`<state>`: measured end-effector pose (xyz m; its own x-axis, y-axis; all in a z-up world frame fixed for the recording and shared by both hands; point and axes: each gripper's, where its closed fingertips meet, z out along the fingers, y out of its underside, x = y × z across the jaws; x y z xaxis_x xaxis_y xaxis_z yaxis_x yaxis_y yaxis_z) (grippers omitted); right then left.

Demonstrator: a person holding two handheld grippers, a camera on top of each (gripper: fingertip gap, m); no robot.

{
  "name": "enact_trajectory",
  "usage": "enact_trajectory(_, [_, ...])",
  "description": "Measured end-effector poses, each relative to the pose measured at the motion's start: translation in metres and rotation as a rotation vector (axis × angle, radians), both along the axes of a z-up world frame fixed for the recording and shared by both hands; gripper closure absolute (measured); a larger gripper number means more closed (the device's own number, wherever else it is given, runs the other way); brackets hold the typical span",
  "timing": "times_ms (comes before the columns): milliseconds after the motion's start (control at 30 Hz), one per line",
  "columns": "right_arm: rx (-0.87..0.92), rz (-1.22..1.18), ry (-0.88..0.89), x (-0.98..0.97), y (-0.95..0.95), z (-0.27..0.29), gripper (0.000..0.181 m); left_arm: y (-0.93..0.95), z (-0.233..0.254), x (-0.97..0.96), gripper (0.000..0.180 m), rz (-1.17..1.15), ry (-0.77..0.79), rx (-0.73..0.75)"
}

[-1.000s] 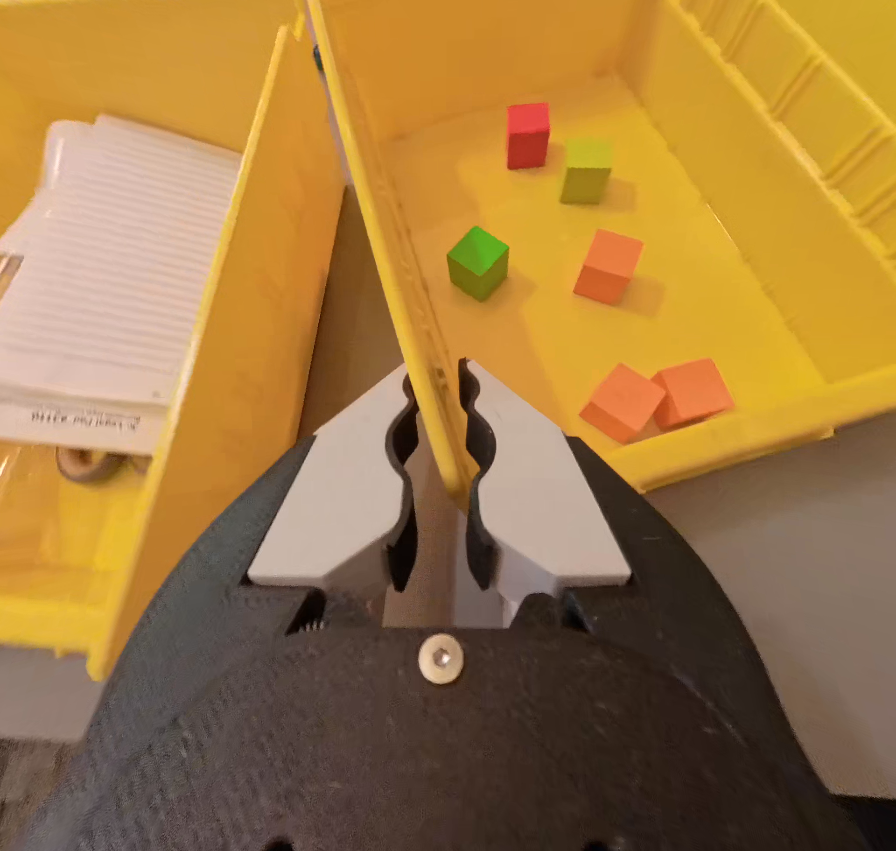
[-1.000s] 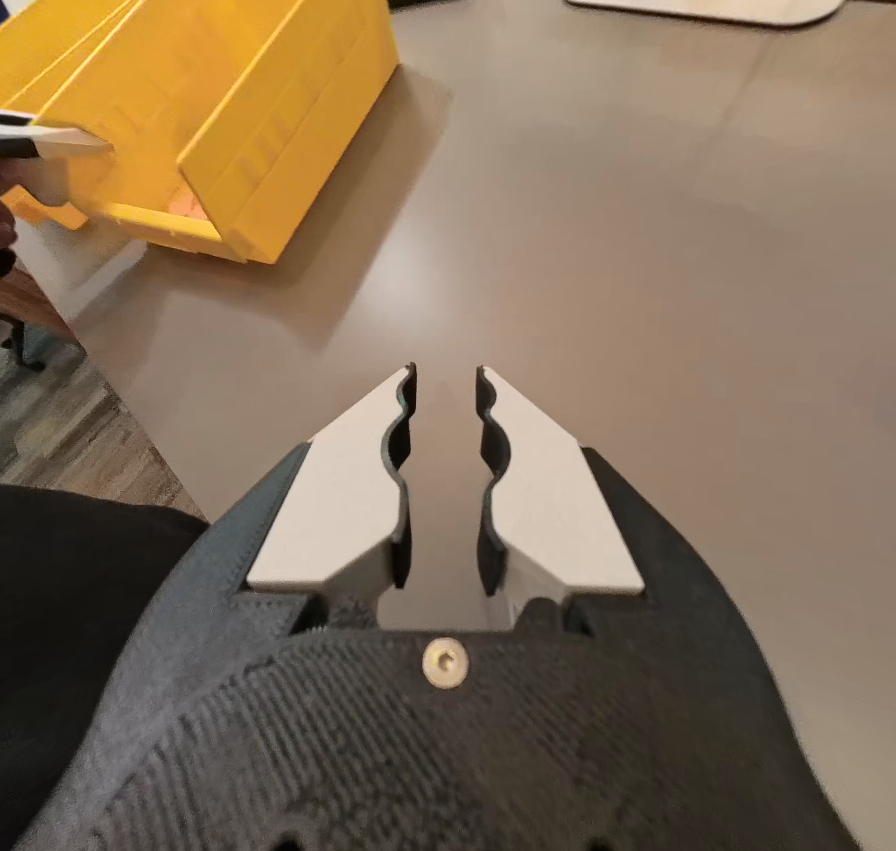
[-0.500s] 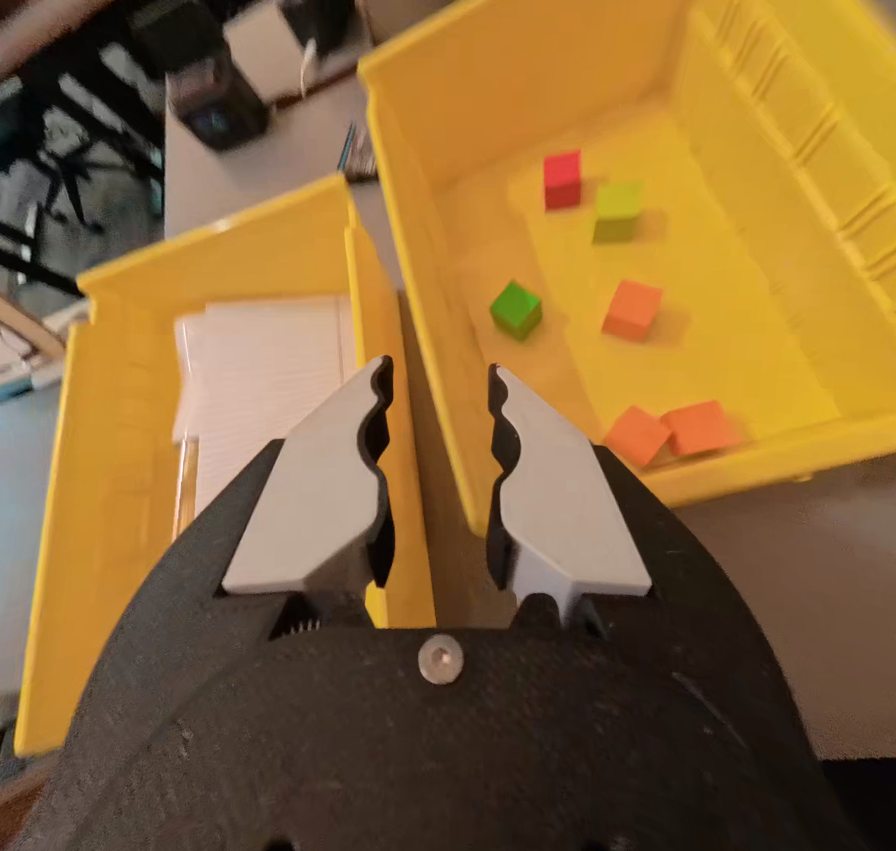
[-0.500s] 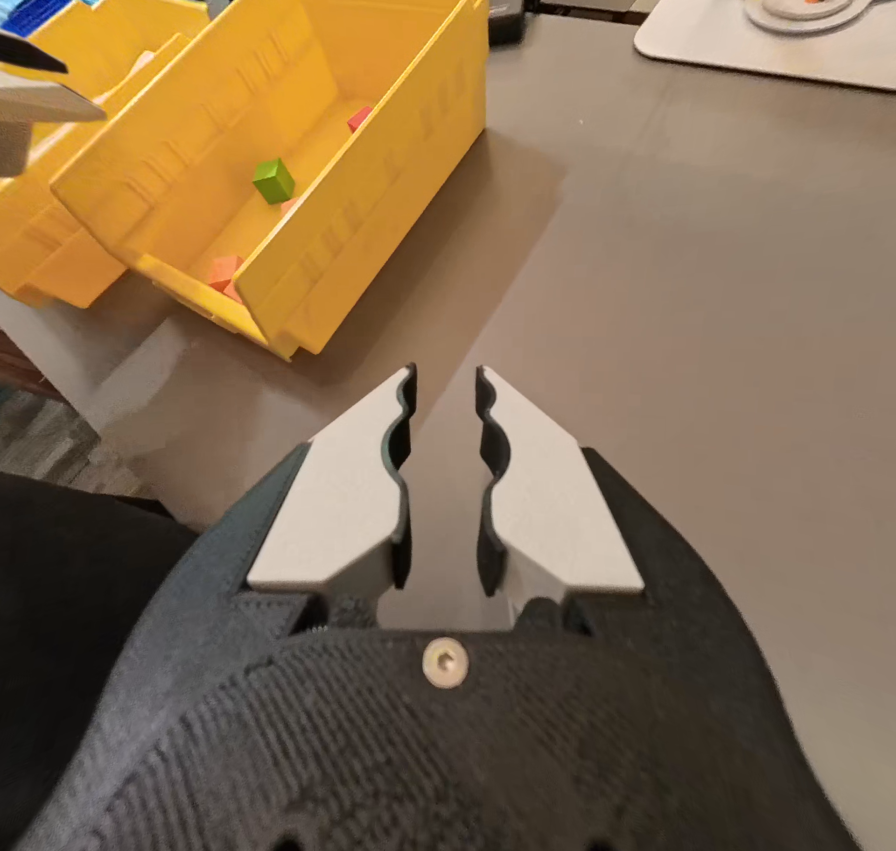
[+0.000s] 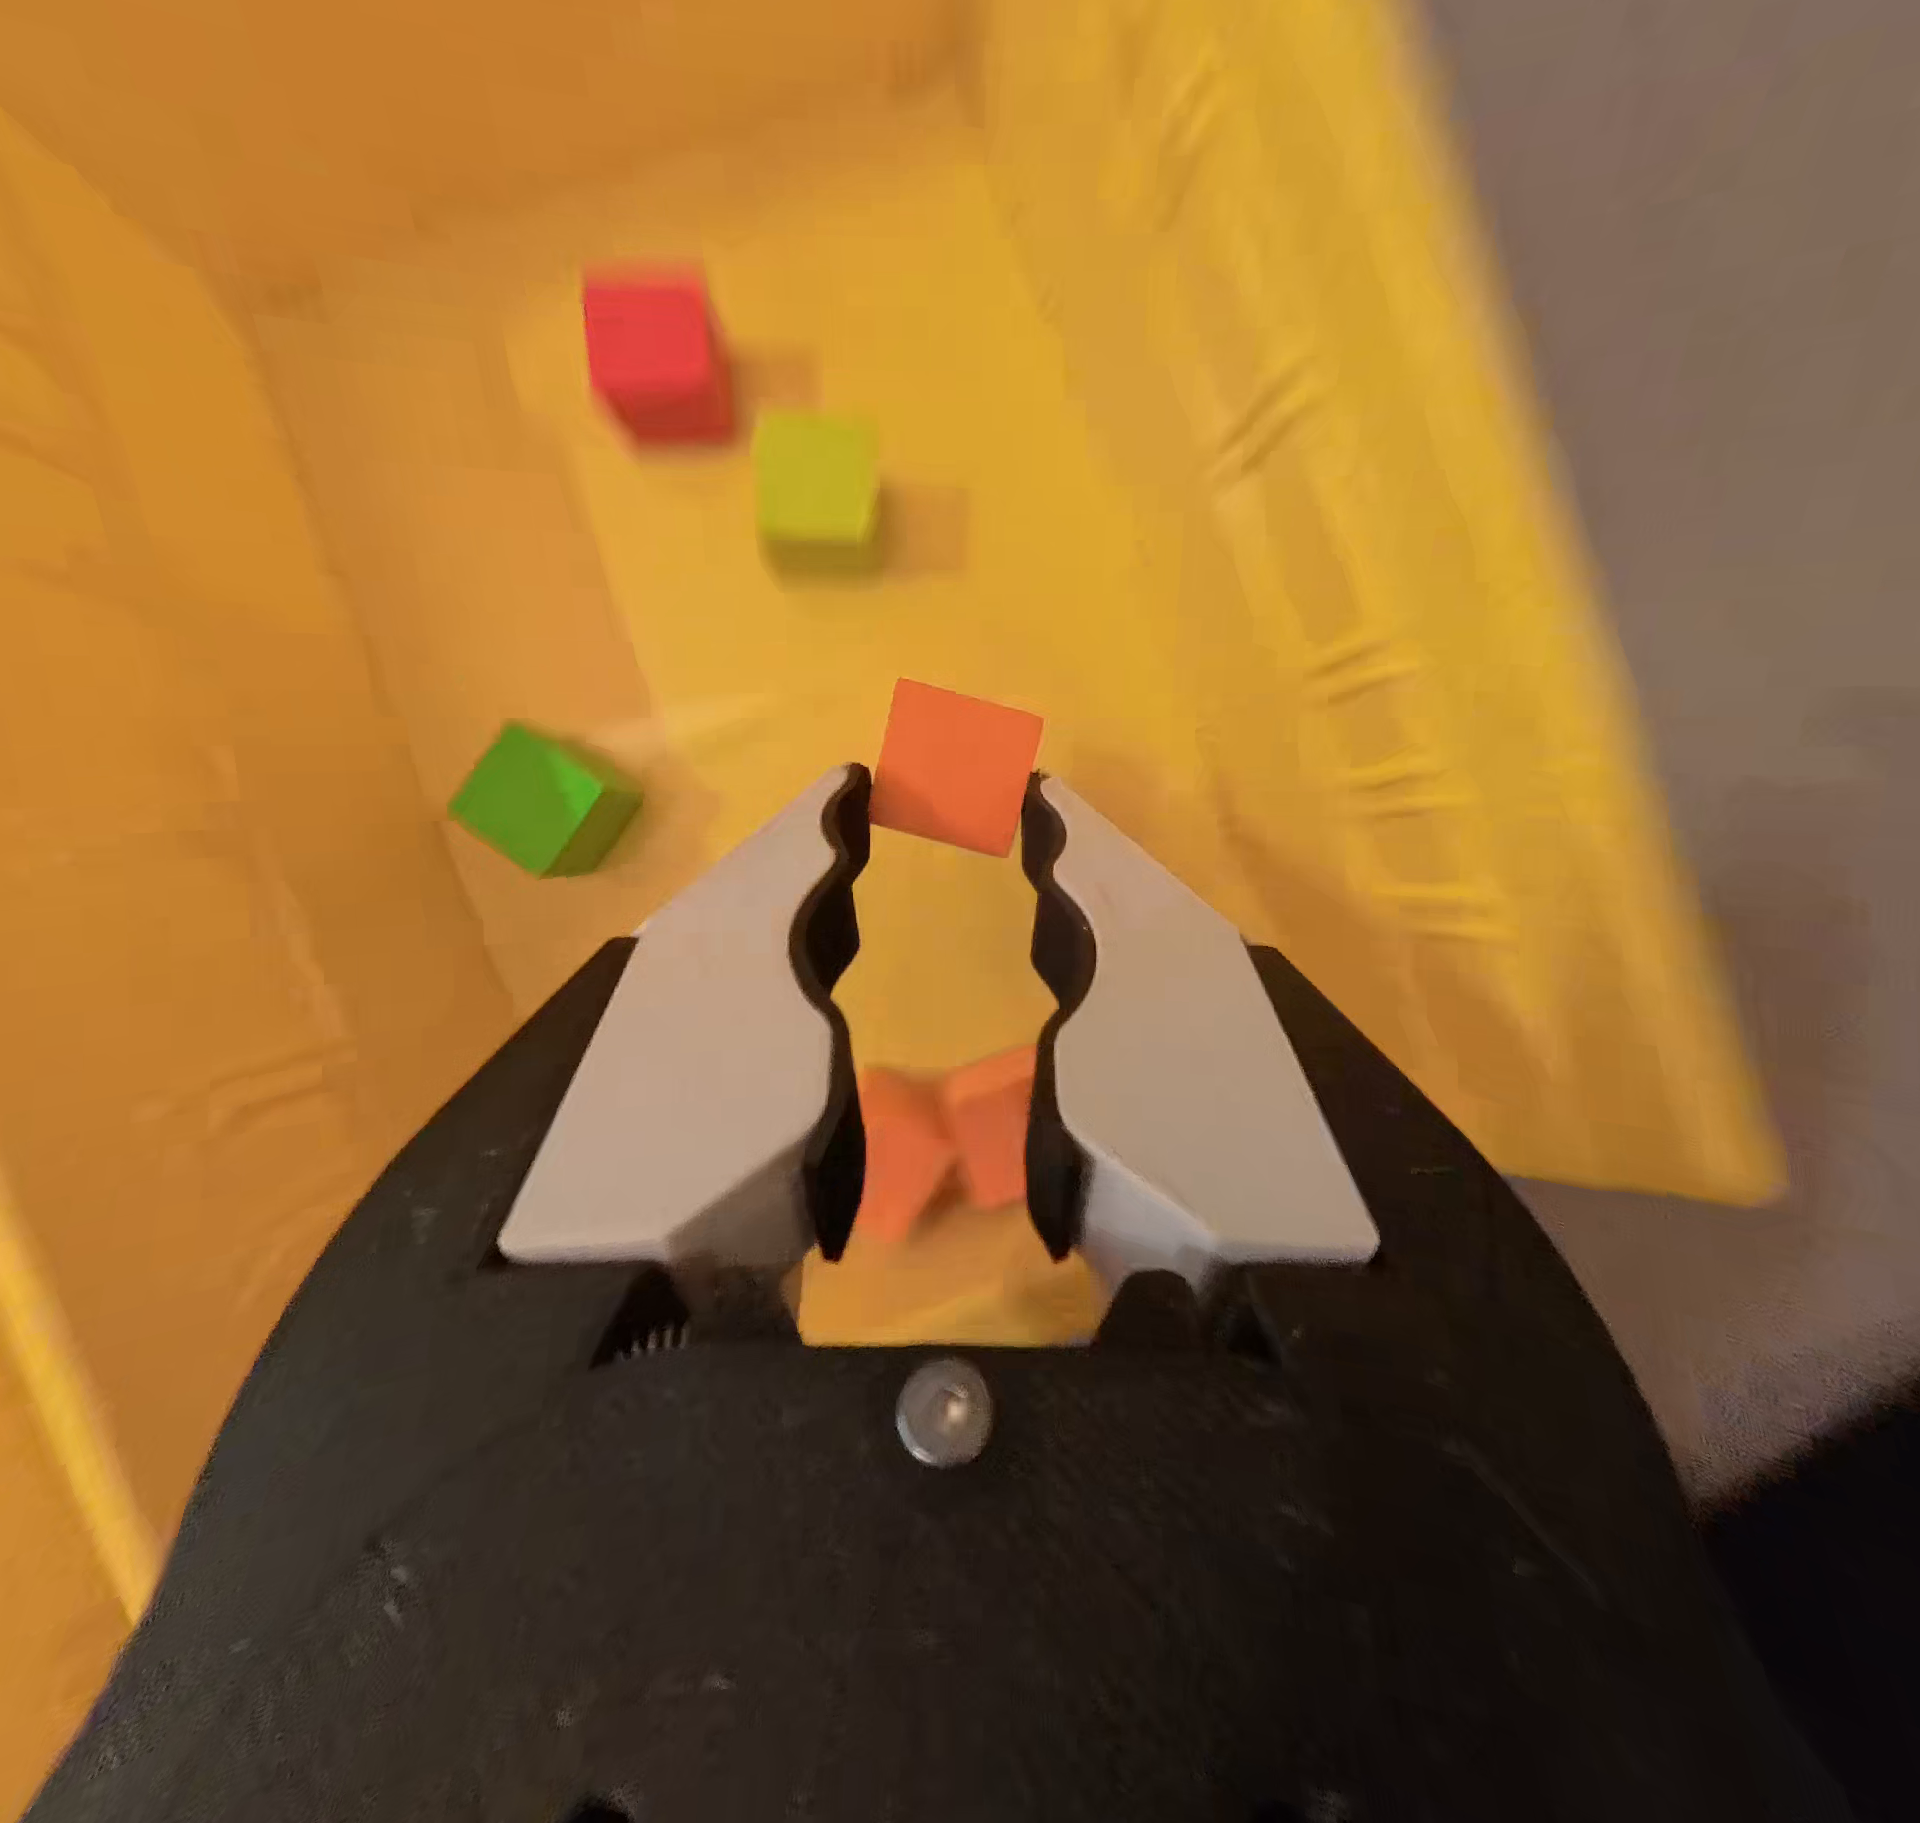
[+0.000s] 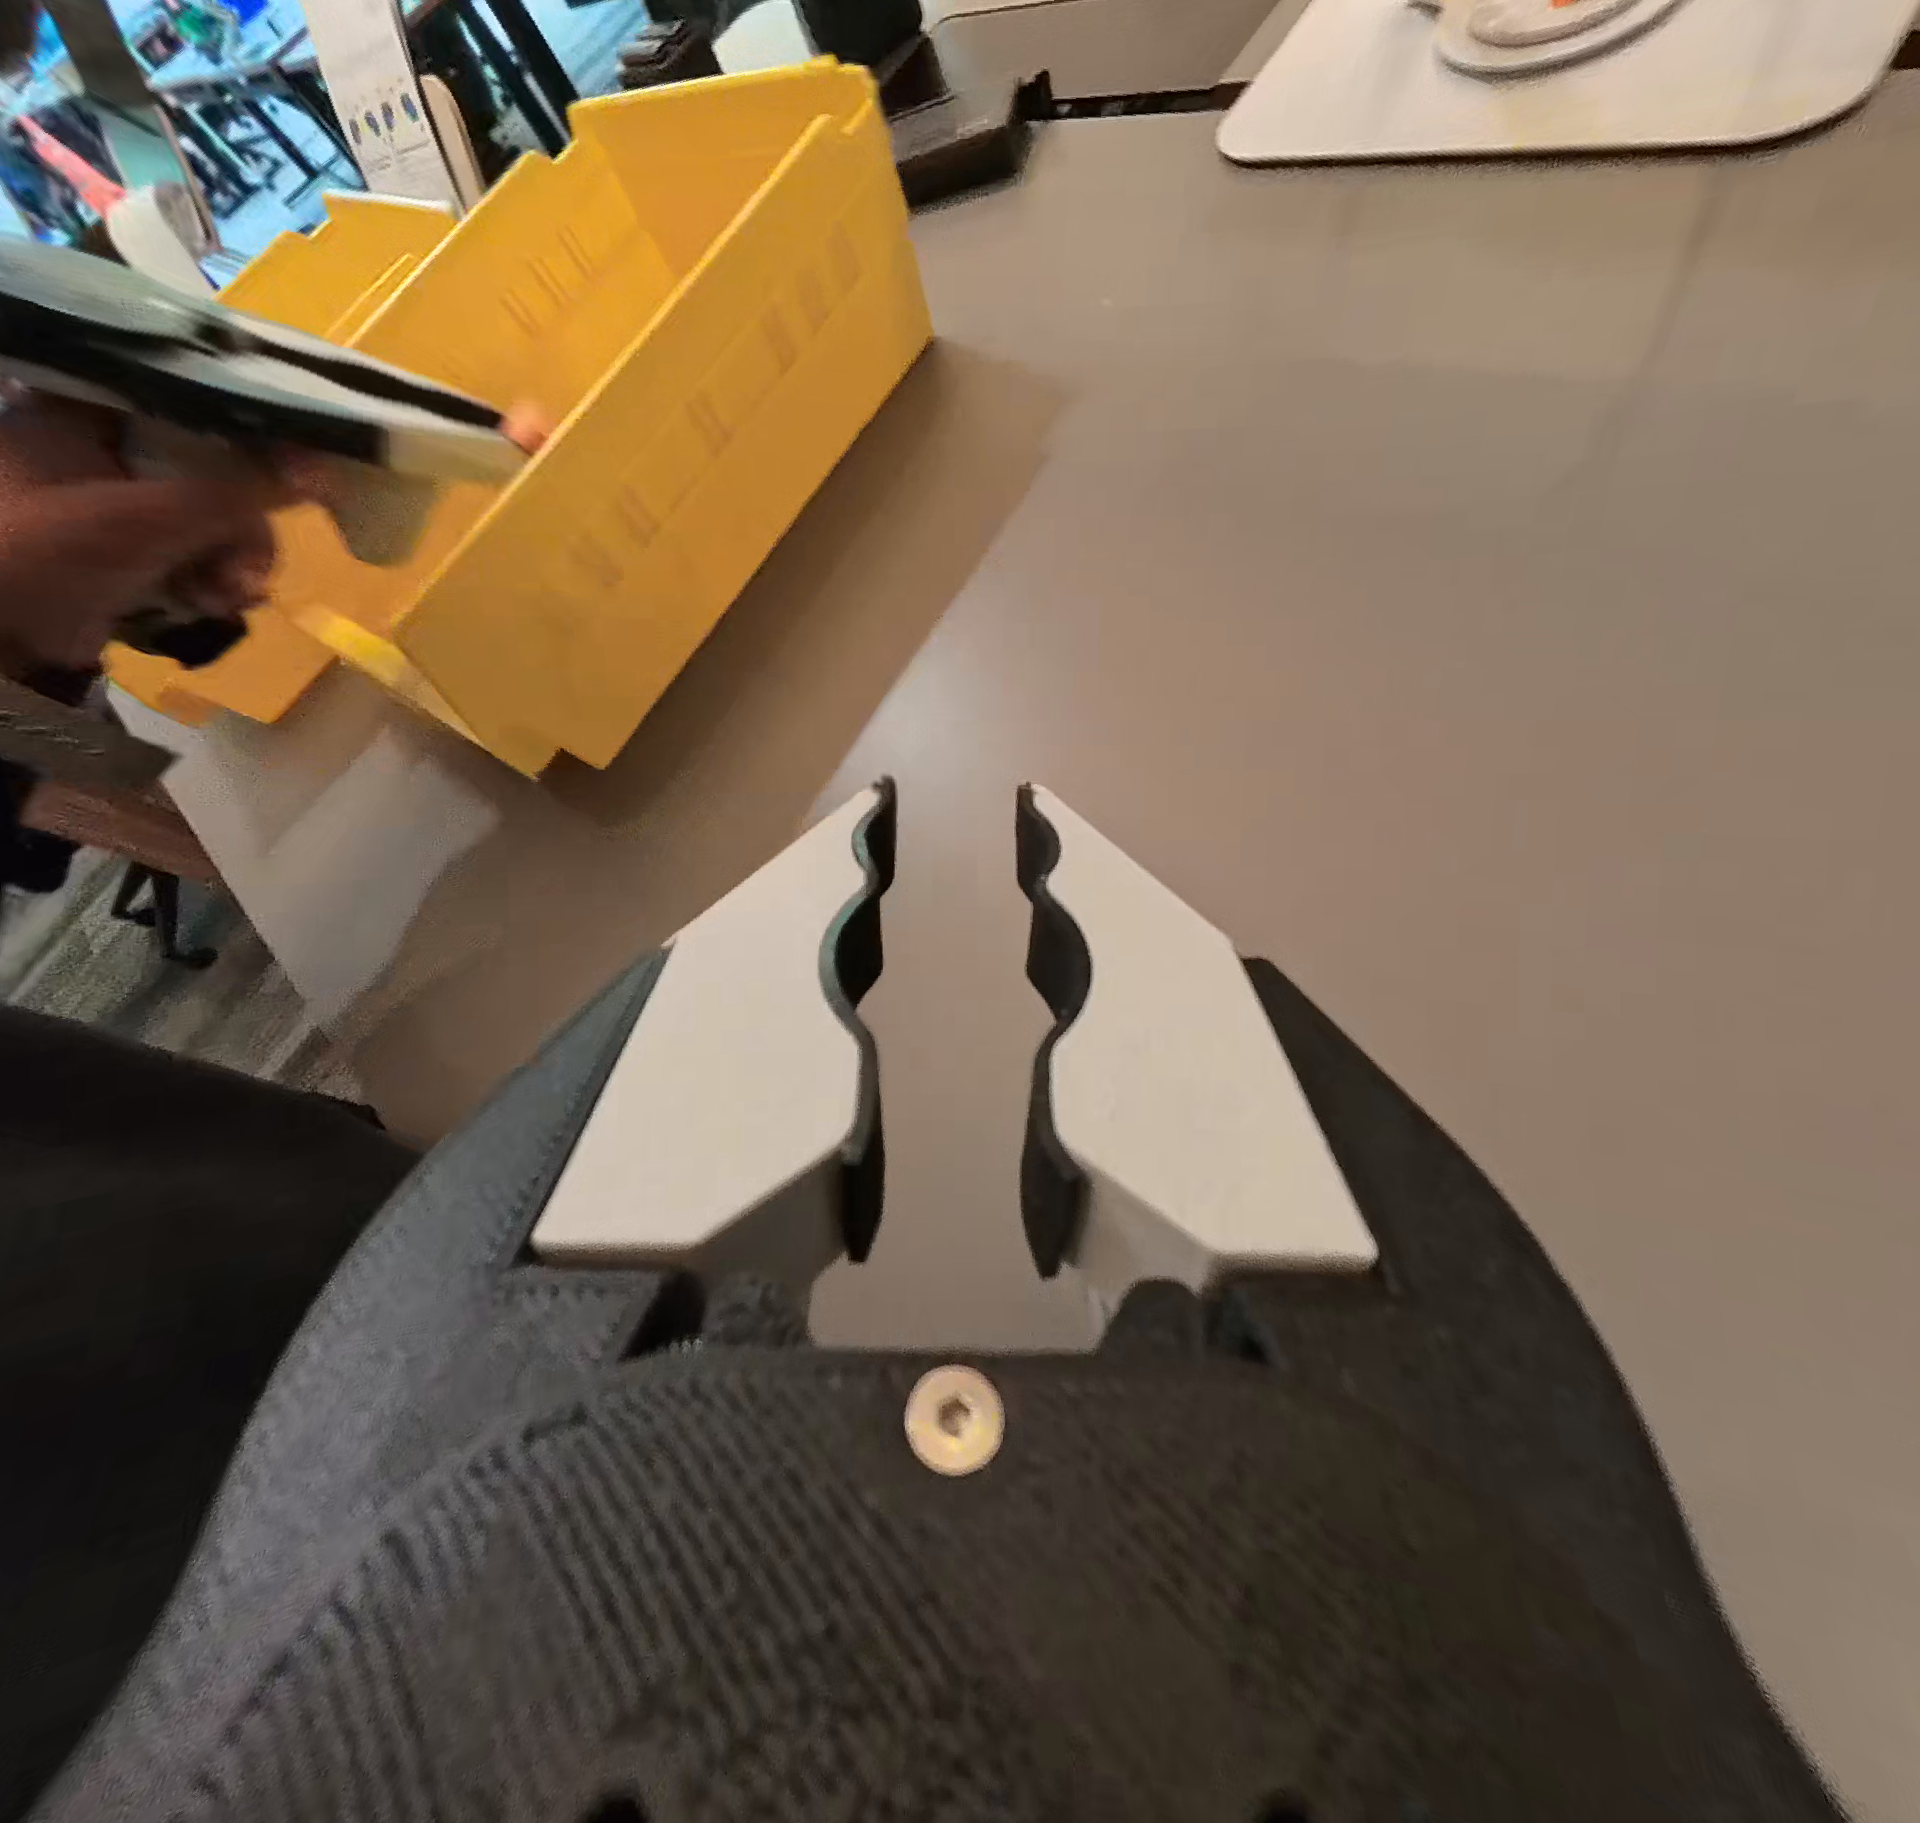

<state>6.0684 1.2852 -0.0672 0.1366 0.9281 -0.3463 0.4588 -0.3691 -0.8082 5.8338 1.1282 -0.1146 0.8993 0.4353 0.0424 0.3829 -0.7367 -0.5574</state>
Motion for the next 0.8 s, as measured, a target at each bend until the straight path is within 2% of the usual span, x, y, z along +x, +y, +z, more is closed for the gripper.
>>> enact_trajectory(133, [-0.049, -0.028, 0.021, 0.031, 0.034, -0.007, 0.160, 0.061, 0.103, 0.079, 0.154, -0.217, 0.054, 0.319])
enact_trajectory(200, [-0.055, -0.023, 0.037, 0.046, 0.047, -0.007, 0.161, 0.099, 0.125, 0.142, 0.154, -0.393, 0.033, 0.398])
enact_trajectory(233, [-0.048, -0.017, 0.041, 0.053, 0.053, -0.007, 0.161, 0.117, 0.120, 0.177, 0.154, -0.491, -0.006, 0.392])
enact_trajectory(333, [-0.003, 0.012, 0.053, 0.072, 0.065, -0.003, 0.161, 0.152, 0.054, 0.240, 0.153, -0.656, -0.024, 0.191])
enact_trajectory(400, [0.023, 0.036, 0.070, 0.084, 0.068, 0.002, 0.162, 0.164, 0.011, 0.262, 0.153, -0.704, -0.020, 0.109])
enact_trajectory(500, [0.038, 0.069, 0.094, 0.100, 0.068, 0.007, 0.163, 0.169, -0.024, 0.284, 0.153, -0.715, -0.090, 0.071])
enact_trajectory(633, [0.018, 0.089, 0.101, 0.118, 0.066, 0.004, 0.163, 0.168, -0.037, 0.286, 0.152, -0.680, -0.070, 0.041])
enact_trajectory(733, [-0.008, 0.100, 0.109, 0.124, 0.064, 0.003, 0.163, 0.165, -0.033, 0.285, 0.133, -0.637, -0.070, 0.044])
enact_trajectory(800, [-0.008, 0.103, 0.119, 0.124, 0.064, 0.006, 0.163, 0.160, -0.021, 0.277, 0.131, -0.588, -0.035, 0.071])
